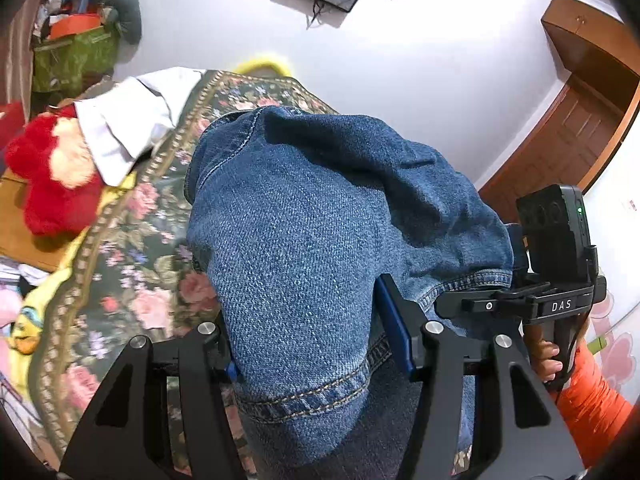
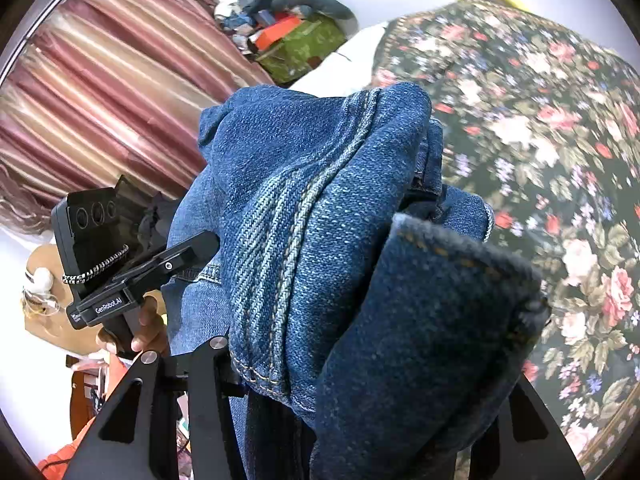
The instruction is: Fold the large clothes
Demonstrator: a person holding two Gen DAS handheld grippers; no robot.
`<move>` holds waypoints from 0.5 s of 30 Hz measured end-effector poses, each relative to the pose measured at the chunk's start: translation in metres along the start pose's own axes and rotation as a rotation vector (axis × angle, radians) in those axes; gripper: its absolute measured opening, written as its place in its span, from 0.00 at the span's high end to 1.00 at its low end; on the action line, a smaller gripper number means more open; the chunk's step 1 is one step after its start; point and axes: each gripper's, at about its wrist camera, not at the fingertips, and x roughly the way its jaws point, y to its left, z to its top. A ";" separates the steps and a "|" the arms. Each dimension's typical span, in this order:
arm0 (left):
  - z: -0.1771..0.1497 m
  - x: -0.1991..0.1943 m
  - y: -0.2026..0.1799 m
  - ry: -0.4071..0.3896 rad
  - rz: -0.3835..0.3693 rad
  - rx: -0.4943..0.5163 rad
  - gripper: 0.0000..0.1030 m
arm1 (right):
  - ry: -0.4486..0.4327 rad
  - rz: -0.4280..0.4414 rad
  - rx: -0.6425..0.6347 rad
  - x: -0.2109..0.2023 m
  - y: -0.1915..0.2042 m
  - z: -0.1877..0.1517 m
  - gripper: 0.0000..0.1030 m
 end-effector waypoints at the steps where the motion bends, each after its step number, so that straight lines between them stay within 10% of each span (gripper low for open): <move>1: -0.002 -0.006 0.004 -0.002 0.007 0.001 0.45 | -0.001 0.004 -0.002 0.002 0.009 0.000 0.53; 15: -0.067 0.040 0.101 0.152 0.151 -0.125 0.45 | 0.140 0.046 0.070 0.123 0.009 -0.034 0.53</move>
